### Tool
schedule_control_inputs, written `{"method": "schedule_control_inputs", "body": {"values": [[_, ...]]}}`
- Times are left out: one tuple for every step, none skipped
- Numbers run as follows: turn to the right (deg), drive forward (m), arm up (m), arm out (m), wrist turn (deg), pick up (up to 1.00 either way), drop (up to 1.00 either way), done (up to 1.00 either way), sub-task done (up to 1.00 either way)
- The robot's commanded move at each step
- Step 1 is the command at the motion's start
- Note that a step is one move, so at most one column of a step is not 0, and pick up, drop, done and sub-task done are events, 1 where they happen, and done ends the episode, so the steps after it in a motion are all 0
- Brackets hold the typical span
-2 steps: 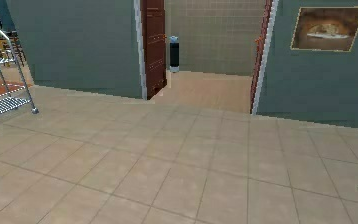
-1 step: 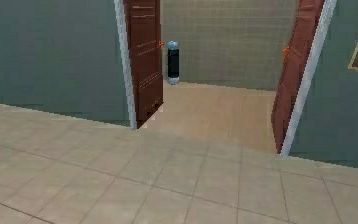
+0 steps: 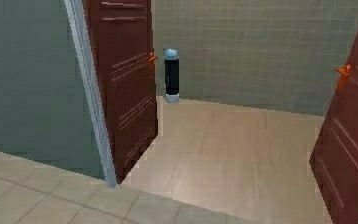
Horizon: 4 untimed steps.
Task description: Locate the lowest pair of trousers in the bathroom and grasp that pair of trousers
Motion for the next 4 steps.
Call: {"method": "schedule_control_inputs", "body": {"values": [[3.0, 0.00, 0.00, 0.00, 0.0, 0.00, 0.00, 0.00, 0.00], [0.0, 1.00, 0.00, 0.00, 0.0, 0.00, 0.00, 0.00, 0.00], [0.0, 1.00, 0.00, 0.00, 0.0, 0.00, 0.00, 0.00, 0.00], [3.0, 0.00, 0.00, 0.00, 0.0, 0.00, 0.00, 0.00, 0.00]]}}
